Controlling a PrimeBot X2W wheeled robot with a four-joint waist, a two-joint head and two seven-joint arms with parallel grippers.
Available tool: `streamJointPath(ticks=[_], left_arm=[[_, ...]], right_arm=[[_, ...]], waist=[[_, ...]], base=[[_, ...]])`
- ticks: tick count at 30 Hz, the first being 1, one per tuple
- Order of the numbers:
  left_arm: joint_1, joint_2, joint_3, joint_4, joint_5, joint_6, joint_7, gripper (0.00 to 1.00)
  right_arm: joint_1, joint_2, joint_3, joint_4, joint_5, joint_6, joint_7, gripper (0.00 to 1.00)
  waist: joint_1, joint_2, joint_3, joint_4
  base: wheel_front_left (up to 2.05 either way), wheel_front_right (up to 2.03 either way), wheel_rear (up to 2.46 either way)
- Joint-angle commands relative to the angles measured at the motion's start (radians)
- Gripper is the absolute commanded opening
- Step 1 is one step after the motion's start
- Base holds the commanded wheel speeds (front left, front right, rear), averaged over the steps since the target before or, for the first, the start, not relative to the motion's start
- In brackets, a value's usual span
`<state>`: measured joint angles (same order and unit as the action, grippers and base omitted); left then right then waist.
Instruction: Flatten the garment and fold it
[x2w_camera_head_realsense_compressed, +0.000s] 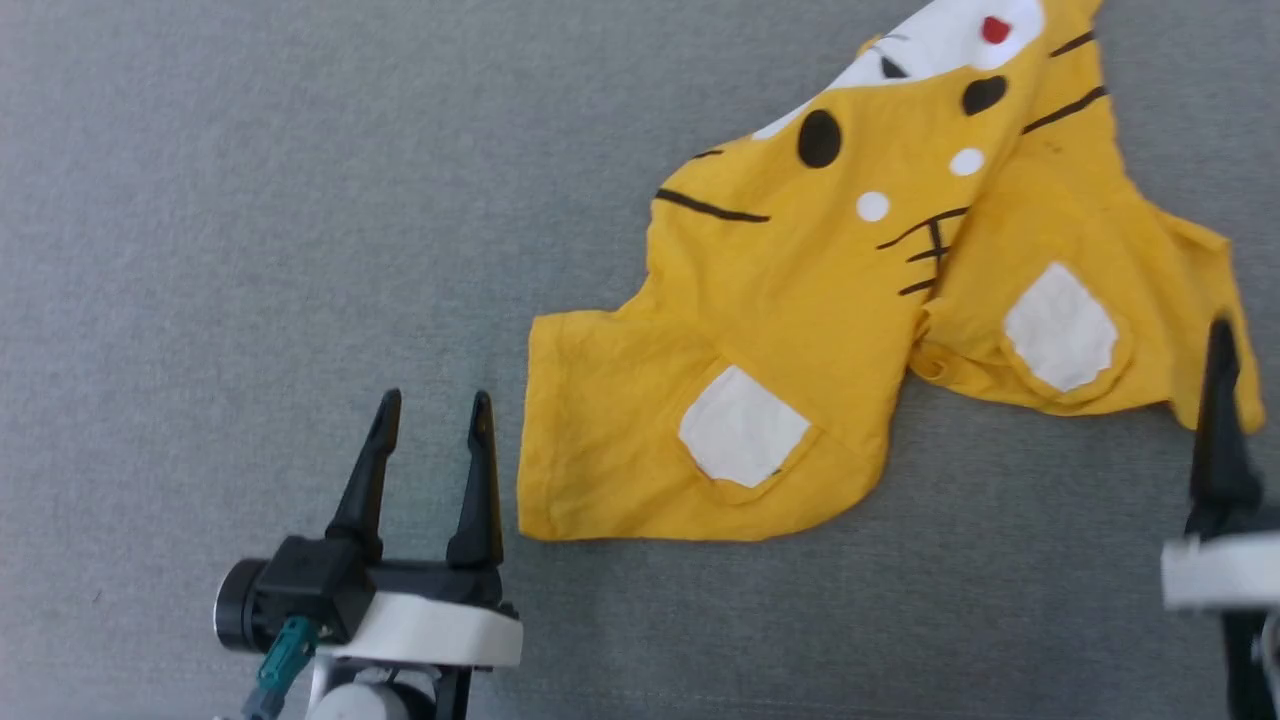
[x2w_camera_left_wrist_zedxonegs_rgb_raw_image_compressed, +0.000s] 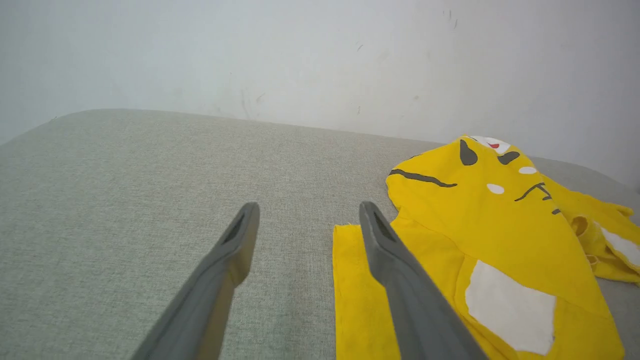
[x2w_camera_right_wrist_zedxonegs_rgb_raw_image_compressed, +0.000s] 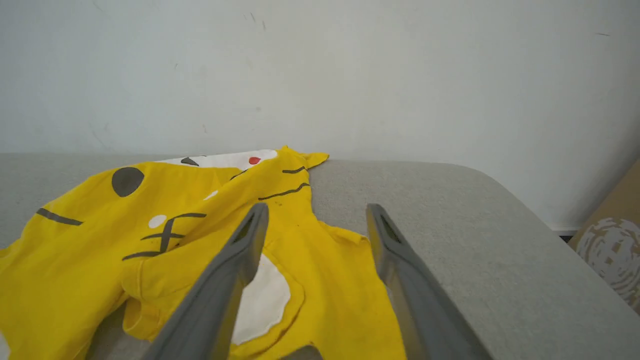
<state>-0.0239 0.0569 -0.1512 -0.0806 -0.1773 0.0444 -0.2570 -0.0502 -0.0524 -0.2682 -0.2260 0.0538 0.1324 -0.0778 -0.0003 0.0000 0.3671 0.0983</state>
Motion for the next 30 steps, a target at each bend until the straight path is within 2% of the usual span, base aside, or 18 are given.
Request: streamJointPath(ticks=[1, 5, 9, 16, 19, 25, 30], left_arm=[[0.015, 0.000, 0.006, 0.001, 0.006, -0.006, -0.005, 1.00], [0.047, -0.001, 0.020, -0.008, 0.004, -0.007, -0.005, 1.00], [0.073, -0.001, 0.028, 0.002, 0.012, -0.010, -0.005, 1.00], [0.054, 0.002, 0.024, 0.040, 0.012, -0.020, 0.005, 1.00], [0.013, 0.016, 0.014, 0.070, 0.004, -0.035, 0.086, 1.00], [-0.064, 0.041, 0.010, 0.126, -0.061, -0.065, 0.358, 1.00], [-0.092, 0.069, 0.013, 0.158, -0.091, -0.064, 0.543, 1.00]], right_arm=[[0.026, 0.001, 0.001, 0.009, 0.025, -0.002, -0.022, 1.00], [0.133, 0.002, 0.035, 0.111, 0.114, -0.002, -0.119, 1.00], [0.156, 0.002, 0.090, 0.202, 0.167, -0.002, -0.163, 1.00], [0.142, 0.002, 0.100, 0.242, 0.175, -0.002, -0.181, 1.00], [0.136, 0.002, 0.082, 0.243, 0.171, -0.002, -0.182, 1.00], [0.122, 0.002, 0.073, 0.252, 0.174, -0.002, -0.184, 1.00], [0.117, 0.002, 0.092, 0.254, 0.191, -0.002, -0.184, 1.00]], waist=[[0.0003, 0.0000, -0.041, -0.041], [0.0003, 0.0000, -0.065, -0.065], [0.0003, 0.0000, -0.090, -0.087], [0.0003, 0.0000, -0.122, -0.091], [0.0003, 0.0000, -0.124, -0.084], [0.0003, 0.0000, -0.115, -0.082], [0.0003, 0.0000, -0.104, -0.094]], base=[[0.00, 0.00, 0.00], [0.00, 0.00, 0.00], [0.00, 0.00, 0.00], [0.00, 0.00, 0.00], [0.00, 0.00, 0.00], [0.00, 0.00, 0.00], [0.00, 0.00, 0.00]])
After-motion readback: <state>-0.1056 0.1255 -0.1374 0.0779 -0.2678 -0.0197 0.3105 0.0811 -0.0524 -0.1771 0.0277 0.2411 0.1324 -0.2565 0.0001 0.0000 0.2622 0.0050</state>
